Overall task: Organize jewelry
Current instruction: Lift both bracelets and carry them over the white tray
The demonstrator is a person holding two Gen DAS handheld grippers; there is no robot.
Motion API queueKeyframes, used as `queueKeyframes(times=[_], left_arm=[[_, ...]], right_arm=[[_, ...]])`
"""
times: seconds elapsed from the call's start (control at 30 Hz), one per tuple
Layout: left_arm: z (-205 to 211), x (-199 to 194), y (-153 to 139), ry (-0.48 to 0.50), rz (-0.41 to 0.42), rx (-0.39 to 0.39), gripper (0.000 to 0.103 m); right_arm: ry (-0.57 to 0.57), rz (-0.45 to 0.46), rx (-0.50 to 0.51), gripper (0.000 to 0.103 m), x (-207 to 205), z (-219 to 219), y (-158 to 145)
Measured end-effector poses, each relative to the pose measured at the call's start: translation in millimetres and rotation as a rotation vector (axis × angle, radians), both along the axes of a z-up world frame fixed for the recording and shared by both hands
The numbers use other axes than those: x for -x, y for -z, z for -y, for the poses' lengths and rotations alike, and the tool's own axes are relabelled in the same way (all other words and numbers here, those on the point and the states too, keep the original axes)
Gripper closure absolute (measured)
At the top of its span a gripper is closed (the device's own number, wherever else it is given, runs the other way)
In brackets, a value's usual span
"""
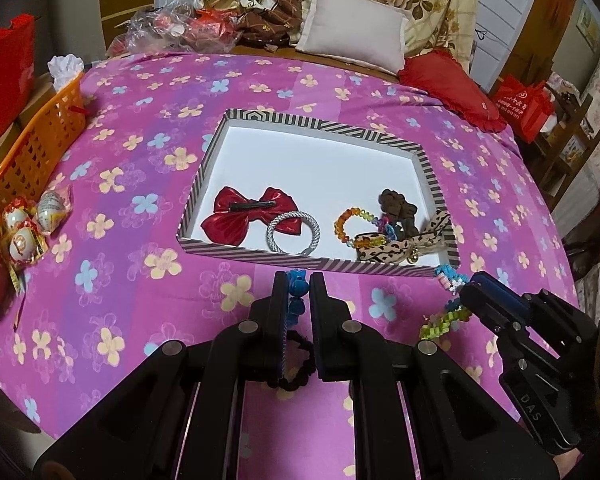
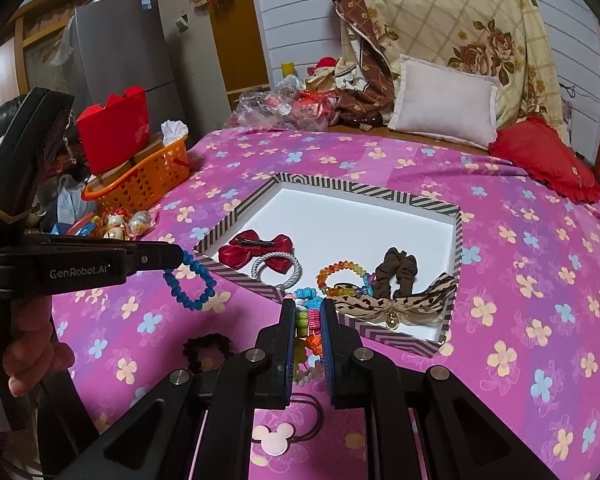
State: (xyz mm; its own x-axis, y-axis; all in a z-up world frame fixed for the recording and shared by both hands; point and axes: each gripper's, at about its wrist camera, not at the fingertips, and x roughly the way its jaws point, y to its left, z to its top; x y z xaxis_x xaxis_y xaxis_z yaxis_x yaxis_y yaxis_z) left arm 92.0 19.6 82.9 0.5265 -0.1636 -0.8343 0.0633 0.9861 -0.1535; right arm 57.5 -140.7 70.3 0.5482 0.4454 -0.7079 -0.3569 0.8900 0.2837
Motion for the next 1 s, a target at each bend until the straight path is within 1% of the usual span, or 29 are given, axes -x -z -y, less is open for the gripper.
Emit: queueKeyframes(times=[0.57, 1.0], left_arm=[[1, -14, 12, -0.004, -0.018, -0.019, 0.094], [3, -41, 9, -0.004, -0.008, -0.036, 0.094]], right_arm=[[0.000, -0.019, 0.006, 0.092, -17, -2, 8], [0.014, -0.014, 0.025, 0.092, -52, 1, 7]])
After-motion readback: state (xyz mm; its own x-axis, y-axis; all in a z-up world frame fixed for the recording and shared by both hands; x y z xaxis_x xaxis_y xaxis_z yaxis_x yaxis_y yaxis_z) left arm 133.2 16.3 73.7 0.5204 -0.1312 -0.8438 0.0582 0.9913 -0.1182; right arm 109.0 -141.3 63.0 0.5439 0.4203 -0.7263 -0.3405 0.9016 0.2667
